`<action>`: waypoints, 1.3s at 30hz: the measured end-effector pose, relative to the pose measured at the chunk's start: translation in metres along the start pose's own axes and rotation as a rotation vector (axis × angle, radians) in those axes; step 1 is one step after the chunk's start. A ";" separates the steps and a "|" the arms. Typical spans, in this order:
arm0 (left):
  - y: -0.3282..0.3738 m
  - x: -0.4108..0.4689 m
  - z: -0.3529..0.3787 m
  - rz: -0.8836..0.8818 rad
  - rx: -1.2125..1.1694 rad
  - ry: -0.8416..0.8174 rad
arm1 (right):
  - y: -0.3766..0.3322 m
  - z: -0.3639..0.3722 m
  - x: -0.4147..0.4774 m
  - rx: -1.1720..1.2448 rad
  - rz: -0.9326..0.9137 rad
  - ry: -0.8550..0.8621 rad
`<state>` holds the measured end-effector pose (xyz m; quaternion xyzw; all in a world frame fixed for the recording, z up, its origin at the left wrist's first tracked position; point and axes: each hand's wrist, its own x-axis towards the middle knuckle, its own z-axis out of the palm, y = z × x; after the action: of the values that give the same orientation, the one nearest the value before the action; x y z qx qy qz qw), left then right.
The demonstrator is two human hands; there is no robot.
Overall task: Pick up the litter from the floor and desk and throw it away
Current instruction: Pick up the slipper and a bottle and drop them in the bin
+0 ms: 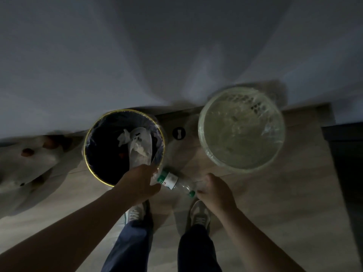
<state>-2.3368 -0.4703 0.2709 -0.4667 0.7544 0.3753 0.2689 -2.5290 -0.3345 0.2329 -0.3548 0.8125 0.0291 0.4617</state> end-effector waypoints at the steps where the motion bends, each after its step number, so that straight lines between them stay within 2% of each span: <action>1: -0.004 0.004 0.003 0.004 0.020 0.009 | 0.002 0.012 0.006 -0.034 -0.027 -0.016; 7: -0.040 0.035 0.034 0.043 0.187 0.167 | 0.015 0.102 0.056 -0.125 -0.052 -0.069; 15: -0.077 0.051 0.062 0.190 0.305 0.166 | 0.022 0.228 0.093 -0.223 -0.115 -0.128; 22: -0.093 0.060 0.069 0.248 0.343 0.177 | 0.027 0.274 0.105 -0.181 -0.086 -0.135; 28: -0.086 0.044 0.056 0.216 0.325 0.160 | 0.024 0.223 0.067 0.035 0.022 0.031; 39: -0.002 -0.067 -0.027 0.204 0.295 0.161 | -0.002 0.020 -0.078 0.239 0.150 0.282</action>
<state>-2.3086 -0.4594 0.3367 -0.3717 0.8637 0.2475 0.2339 -2.4879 -0.2855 0.2822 -0.2366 0.8909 -0.0832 0.3787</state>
